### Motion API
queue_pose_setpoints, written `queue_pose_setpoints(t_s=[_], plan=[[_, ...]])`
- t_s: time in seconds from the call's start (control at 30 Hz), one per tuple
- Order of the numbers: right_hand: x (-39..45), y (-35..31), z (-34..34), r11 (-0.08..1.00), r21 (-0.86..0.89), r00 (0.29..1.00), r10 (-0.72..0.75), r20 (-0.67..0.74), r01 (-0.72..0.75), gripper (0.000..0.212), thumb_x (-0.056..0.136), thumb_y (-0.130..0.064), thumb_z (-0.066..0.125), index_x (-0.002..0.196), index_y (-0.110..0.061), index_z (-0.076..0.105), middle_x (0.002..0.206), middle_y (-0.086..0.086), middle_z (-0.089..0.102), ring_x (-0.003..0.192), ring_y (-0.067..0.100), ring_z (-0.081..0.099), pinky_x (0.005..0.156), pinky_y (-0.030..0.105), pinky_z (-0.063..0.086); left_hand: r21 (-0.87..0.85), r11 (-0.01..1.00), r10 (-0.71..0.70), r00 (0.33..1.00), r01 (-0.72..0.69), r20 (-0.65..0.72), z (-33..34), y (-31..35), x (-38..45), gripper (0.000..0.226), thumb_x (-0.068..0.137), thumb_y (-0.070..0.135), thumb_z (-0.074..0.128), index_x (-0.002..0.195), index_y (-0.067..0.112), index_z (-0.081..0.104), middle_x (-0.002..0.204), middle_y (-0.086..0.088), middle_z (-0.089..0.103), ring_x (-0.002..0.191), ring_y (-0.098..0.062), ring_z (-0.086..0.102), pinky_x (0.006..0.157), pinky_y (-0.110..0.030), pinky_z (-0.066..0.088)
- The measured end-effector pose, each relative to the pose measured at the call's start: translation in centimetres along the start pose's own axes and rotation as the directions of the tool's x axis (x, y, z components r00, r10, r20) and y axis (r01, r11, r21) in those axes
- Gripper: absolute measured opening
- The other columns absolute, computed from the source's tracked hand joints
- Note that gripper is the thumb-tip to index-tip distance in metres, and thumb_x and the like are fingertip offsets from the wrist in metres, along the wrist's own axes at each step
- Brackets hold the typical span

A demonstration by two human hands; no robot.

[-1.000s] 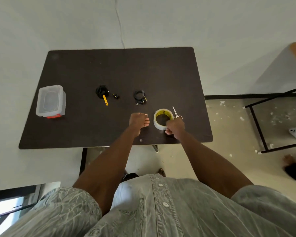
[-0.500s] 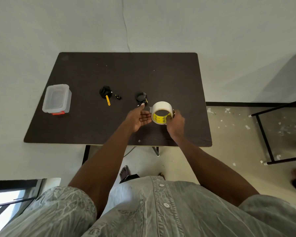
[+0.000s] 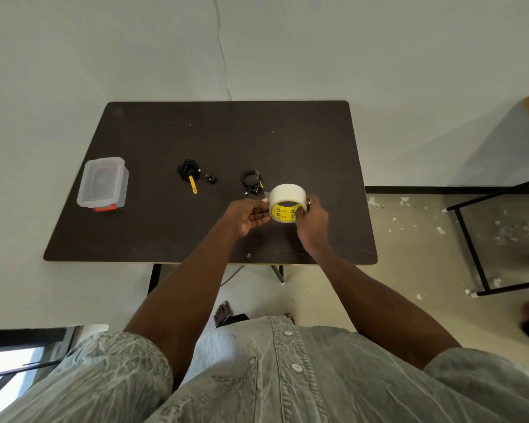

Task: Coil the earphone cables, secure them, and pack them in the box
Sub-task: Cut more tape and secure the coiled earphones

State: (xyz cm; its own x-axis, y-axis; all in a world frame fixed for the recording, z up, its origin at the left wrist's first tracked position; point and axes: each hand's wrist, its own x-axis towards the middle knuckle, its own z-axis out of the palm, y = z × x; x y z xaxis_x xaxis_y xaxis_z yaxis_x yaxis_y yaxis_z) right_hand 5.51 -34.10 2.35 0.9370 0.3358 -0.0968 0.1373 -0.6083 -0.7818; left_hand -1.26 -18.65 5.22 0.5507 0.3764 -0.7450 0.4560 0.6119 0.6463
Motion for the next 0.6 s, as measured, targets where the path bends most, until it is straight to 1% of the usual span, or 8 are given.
queue_pose_setpoints(t_s=[0.13,0.27,0.37,0.47,0.6], plan=[[0.1,0.2,0.0,1.0,-0.006,1.0,0.0,0.01,0.0,0.039,0.096,-0.022,0.06,0.131,-0.008,0.051,0.122,0.012,0.064,0.11,0.026,0.063,0.085,0.037,0.056,0.017,1.0,-0.008,1.0,0.008,0.004,0.1,0.2,-0.2,0.003,0.089,0.003,0.063,0.089,0.001,0.063,0.087,-0.014,0.068,0.081,-0.023,0.067,0.077,-0.035,0.057],[0.1,0.5,0.3,1.0,-0.032,1.0,0.0,0.013,0.001,0.041,0.095,-0.022,0.062,0.132,-0.008,0.05,0.124,0.012,0.063,0.112,0.027,0.062,0.088,0.039,0.055,0.047,0.999,0.002,1.0,-0.001,-0.017,0.4,0.3,-0.1,0.007,0.09,0.001,0.06,0.084,0.001,0.06,0.084,-0.013,0.064,0.077,-0.021,0.063,0.08,-0.033,0.054],[0.3,0.6,0.5,0.999,-0.034,1.0,0.011,0.004,-0.01,0.038,0.095,-0.019,0.061,0.13,-0.008,0.05,0.123,0.013,0.063,0.112,0.027,0.062,0.086,0.036,0.055,0.07,0.997,0.017,0.999,-0.014,-0.048,0.5,0.3,0.3,0.007,0.091,0.0,0.059,0.084,0.001,0.06,0.082,-0.013,0.065,0.075,-0.021,0.064,0.078,-0.033,0.055],[0.5,0.7,0.6,0.999,-0.052,1.0,0.017,-0.001,-0.017,0.034,0.095,-0.016,0.059,0.127,-0.006,0.052,0.121,0.014,0.062,0.112,0.029,0.061,0.085,0.037,0.054,0.099,0.995,0.031,0.997,-0.025,-0.064,0.5,0.2,0.7,0.007,0.091,-0.001,0.058,0.085,0.0,0.061,0.084,-0.014,0.066,0.076,-0.022,0.066,0.077,-0.034,0.056],[0.7,0.7,1.0,0.996,-0.083,1.0,0.022,0.015,-0.02,0.037,0.095,-0.014,0.058,0.131,-0.006,0.05,0.124,0.015,0.06,0.115,0.028,0.057,0.089,0.038,0.051,0.114,0.993,0.043,0.996,-0.034,-0.078,0.4,0.1,1.0,0.007,0.092,-0.003,0.055,0.088,-0.002,0.06,0.086,-0.016,0.066,0.076,-0.024,0.067,0.076,-0.034,0.058]])
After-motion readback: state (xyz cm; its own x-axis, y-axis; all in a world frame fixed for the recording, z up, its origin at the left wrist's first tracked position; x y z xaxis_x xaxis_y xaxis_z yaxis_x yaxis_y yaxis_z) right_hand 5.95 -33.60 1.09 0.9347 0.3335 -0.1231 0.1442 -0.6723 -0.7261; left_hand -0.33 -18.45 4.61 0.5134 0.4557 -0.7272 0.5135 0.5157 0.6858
